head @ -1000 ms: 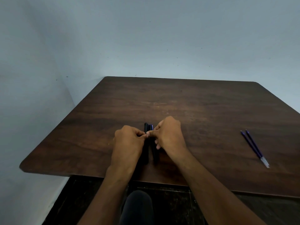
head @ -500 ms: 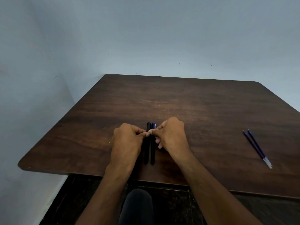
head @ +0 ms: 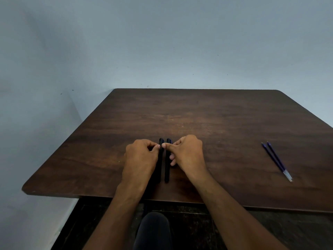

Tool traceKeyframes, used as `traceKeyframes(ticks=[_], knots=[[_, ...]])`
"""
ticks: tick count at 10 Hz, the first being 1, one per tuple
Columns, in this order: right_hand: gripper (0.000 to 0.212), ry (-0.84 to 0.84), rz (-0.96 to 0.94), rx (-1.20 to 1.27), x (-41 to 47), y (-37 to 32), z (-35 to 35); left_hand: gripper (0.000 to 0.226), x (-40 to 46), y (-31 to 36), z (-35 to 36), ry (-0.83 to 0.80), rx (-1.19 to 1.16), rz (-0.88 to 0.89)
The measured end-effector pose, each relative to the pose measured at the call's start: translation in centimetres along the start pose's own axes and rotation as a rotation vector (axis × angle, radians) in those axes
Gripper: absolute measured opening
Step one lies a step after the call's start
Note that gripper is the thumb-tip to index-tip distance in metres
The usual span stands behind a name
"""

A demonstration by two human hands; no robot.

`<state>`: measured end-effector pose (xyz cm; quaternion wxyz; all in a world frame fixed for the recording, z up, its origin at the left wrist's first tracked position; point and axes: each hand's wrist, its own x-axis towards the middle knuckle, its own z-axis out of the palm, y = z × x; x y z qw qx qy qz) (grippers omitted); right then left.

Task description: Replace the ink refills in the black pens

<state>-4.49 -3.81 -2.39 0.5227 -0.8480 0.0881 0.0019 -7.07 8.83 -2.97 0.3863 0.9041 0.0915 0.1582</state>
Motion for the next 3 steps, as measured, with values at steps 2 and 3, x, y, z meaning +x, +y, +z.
traceKeyframes(ticks=[2, 3], knots=[[0.04, 0.004, -0.077, -0.011, -1.1, -0.3, -1.6, 0.018, -0.3, 1.4, -0.2, 0.055, 0.007, 0.196], [0.037, 0.072, -0.143, -0.117, -1.8, -0.4, -2.7, 0.018, -0.3, 1.7, -0.5, 0.115, -0.11, 0.224]])
